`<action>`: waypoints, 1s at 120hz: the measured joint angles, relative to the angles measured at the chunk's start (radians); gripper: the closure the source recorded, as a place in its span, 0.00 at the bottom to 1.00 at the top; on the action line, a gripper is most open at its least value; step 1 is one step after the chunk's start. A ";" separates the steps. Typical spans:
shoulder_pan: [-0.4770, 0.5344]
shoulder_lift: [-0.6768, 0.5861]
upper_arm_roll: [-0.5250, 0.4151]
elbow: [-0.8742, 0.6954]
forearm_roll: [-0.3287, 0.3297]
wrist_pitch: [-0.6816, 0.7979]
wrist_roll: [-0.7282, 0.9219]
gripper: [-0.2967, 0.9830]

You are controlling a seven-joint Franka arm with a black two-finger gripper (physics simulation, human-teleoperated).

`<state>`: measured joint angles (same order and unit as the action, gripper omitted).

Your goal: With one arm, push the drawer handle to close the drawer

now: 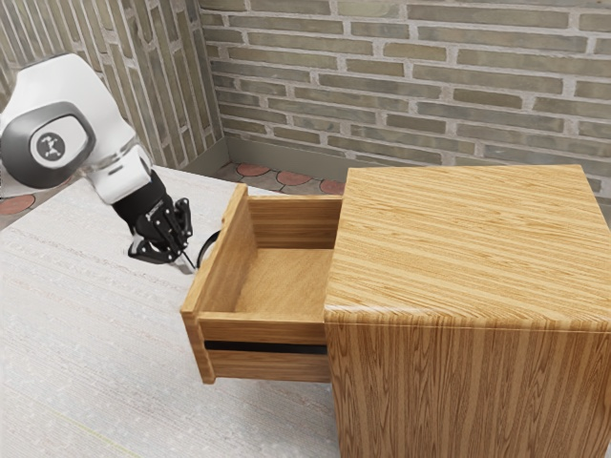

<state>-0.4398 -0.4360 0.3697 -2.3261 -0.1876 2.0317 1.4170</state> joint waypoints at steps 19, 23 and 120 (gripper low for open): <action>0.000 0.024 -0.006 0.015 -0.010 0.012 -0.004 0.83; -0.001 0.029 -0.006 0.020 -0.011 0.015 -0.005 0.83; -0.013 0.170 -0.080 0.116 -0.102 0.048 -0.015 0.83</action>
<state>-0.4525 -0.2662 0.2898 -2.2103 -0.2900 2.0799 1.4025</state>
